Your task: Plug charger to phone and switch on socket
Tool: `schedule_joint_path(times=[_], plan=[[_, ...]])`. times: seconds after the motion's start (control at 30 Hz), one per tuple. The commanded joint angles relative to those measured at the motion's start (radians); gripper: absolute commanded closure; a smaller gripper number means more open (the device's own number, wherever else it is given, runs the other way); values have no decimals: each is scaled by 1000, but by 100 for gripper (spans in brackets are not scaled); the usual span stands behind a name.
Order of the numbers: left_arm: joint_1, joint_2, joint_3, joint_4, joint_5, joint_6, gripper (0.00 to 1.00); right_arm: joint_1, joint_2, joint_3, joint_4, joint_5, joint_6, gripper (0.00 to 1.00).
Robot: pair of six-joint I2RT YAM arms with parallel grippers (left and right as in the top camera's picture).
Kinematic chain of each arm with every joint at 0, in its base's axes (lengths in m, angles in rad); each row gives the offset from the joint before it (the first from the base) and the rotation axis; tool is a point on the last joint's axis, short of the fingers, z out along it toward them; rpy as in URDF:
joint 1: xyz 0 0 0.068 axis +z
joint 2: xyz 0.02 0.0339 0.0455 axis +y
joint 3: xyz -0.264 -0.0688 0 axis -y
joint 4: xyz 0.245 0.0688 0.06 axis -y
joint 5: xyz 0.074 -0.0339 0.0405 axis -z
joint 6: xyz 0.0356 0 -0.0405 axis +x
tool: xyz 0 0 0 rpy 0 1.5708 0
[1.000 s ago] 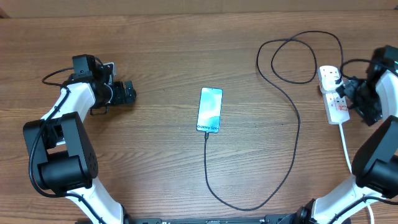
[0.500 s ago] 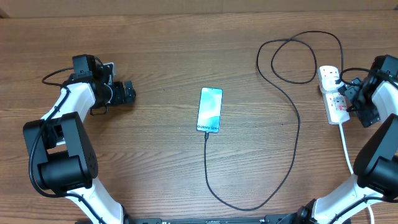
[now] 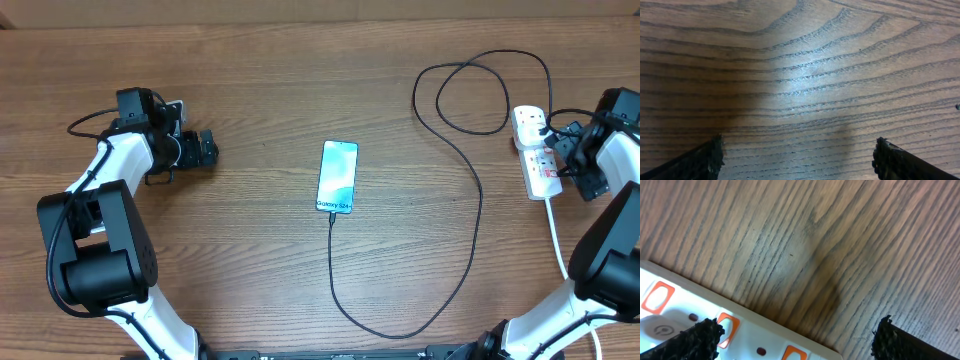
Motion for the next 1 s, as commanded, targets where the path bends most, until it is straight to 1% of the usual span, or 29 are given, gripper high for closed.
schedule_joint_path(times=[0.0,0.17,0.5,0.73,0.97], plan=[[2,-23,3,0,-6,-12,0,1,33,-4,10,-4,7,0],[2,-23,3,0,-6,-13,0,1,72,-4,34,-53,7,0],[2,-23,3,0,-6,-12,0,1,75,-3,24,-121,3,0],[2,-23,3,0,-6,-12,0,1,75,-3,13,-133,3,0],[2,-23,3,0,-6,-12,0,-1,75,-3,48,-158,3,0]])
